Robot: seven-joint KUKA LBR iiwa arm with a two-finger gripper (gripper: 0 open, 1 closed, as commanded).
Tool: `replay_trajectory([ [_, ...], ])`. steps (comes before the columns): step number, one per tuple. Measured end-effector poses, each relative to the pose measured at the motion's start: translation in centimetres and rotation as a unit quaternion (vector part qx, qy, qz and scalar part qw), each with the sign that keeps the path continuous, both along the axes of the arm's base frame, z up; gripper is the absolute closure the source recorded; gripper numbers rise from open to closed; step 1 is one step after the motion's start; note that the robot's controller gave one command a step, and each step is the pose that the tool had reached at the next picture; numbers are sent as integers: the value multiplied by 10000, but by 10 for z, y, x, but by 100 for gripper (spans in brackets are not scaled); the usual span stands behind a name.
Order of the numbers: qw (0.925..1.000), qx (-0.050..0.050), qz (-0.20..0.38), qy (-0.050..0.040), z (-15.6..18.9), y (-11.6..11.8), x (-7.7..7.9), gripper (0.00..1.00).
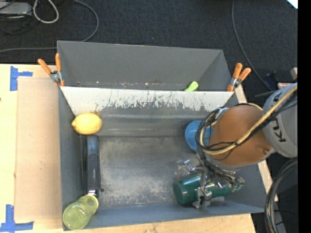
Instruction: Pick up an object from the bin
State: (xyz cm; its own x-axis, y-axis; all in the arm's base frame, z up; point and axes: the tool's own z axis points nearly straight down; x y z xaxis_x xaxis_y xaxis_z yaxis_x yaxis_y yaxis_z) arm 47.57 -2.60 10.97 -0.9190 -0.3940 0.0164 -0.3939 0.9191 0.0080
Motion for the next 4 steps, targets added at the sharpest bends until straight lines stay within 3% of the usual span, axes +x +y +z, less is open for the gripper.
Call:
replay_trajectory([
  [1,9930,-7,-1174,-138,-38,-1,1,0],
  [2,9978,24,648,-105,-38,-14,2,100],
  [3,9979,24,644,-105,-38,-14,2,100],
  [4,9979,33,645,-34,-22,-13,-2,100],
])
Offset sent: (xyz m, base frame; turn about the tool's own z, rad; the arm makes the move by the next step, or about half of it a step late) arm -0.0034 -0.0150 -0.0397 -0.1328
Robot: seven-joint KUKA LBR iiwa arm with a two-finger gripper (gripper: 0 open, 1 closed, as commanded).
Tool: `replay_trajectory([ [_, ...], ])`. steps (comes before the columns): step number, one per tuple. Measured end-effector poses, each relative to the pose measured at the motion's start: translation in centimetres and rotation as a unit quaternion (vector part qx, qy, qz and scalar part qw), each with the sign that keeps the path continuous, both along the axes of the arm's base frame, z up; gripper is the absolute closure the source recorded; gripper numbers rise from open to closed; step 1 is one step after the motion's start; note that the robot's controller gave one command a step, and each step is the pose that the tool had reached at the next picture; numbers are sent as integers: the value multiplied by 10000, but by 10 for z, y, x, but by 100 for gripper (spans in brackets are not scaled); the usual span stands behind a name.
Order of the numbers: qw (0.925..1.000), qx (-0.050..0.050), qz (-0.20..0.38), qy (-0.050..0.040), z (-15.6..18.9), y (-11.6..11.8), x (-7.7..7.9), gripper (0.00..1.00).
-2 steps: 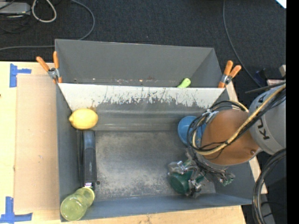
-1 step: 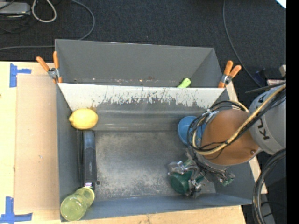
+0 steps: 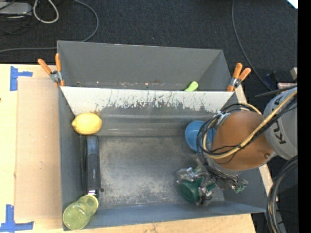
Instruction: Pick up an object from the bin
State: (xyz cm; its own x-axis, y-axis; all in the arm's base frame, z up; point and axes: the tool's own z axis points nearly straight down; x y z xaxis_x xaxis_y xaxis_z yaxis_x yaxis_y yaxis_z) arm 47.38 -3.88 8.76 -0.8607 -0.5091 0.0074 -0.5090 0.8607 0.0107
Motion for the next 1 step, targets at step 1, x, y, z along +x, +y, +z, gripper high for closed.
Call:
replay_trajectory([
  [1,10000,4,-4,19,47,0,-1,100],
])
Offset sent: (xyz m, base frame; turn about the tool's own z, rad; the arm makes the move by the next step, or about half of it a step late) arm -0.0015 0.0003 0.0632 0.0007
